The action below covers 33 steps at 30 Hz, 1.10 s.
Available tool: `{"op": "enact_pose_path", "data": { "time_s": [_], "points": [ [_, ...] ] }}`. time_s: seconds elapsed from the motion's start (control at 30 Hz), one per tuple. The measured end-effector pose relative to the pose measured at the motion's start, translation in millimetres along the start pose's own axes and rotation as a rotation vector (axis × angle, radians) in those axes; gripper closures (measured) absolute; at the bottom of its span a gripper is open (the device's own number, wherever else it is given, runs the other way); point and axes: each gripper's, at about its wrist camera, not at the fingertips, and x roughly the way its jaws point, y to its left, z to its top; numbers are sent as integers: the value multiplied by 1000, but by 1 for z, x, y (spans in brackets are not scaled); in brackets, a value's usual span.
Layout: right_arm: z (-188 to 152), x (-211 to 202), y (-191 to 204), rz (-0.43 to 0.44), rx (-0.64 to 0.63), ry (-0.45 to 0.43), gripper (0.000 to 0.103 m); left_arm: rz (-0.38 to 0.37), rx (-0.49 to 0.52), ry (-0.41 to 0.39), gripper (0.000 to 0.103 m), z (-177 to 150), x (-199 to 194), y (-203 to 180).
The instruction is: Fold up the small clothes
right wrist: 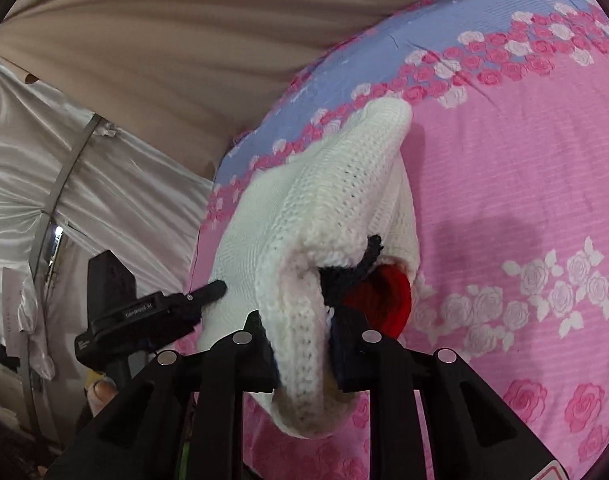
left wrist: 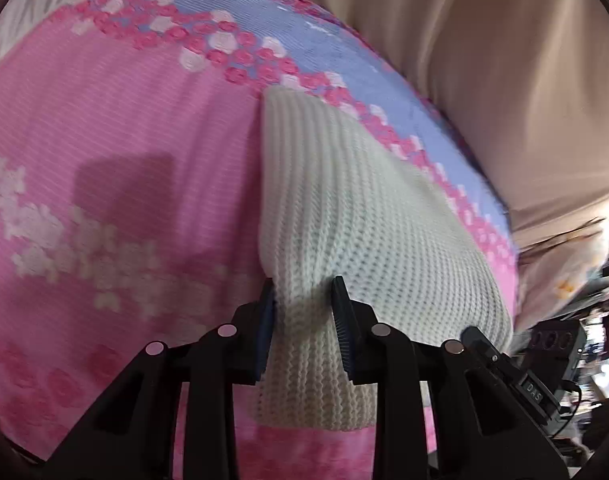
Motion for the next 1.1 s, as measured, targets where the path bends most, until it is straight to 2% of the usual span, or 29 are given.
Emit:
{"op": "enact_pose_path", "data": {
  "time_s": [0.07, 0.1, 0.13, 0.2, 0.3, 0.4, 0.47, 0.53, 0.57, 0.6, 0.67, 0.77, 0.83, 0.9, 0.97, 1.03, 1.1],
  "points": [
    [-10, 30, -25, -132, 12, 81, 72, 95, 21, 19, 76, 0, 17, 5],
    [-15, 35, -35, -155, 45, 97, 72, 134, 24, 29, 76, -1, 23, 8],
    [-17, 26, -37, -118, 85, 62, 71, 148, 21, 28, 76, -6, 24, 9],
    [-17, 2, -27, -105, 86, -1, 70, 145, 40, -4, 74, -14, 12, 3],
    [-18, -29, 5, -131, -56, -95, 70, 210, 119, -63, 69, -27, -6, -19],
    [-21, -32, 29, -133, -191, -105, 79, 243, 190, -67, 68, -43, -7, -38],
    [-21, -13, 33, -188, -256, -67, 80, 273, 237, -70, 68, -50, 0, -51],
    [-20, 19, 24, -276, -282, -12, 91, 298, 264, -53, 68, -58, 8, -61],
    [-17, 31, 15, -308, -267, 20, 103, 300, 270, -43, 68, -61, 11, -64],
    [-13, 31, 9, -307, -242, 30, 103, 300, 272, -35, 68, -62, 13, -65],
    [-11, 12, 16, -256, -213, -12, 102, 309, 284, -29, 68, -67, 15, -68],
    [-17, -4, 31, -254, -270, -58, 97, 330, 294, -30, 68, -72, 15, -69],
    [-22, 10, 24, -298, -299, -19, 96, 338, 290, -25, 68, -74, 17, -68],
    [-27, 25, 10, -369, -295, 37, 100, 349, 285, -26, 68, -77, 17, -69],
    [-29, 13, 12, -330, -258, 9, 100, 365, 288, -39, 68, -81, 13, -70],
    [-32, -6, 27, -314, -275, -43, 96, 383, 293, -58, 66, -85, 9, -71],
    [-38, -23, 40, -323, -308, -86, 83, 402, 291, -77, 65, -88, 5, -70]
  ]
}}
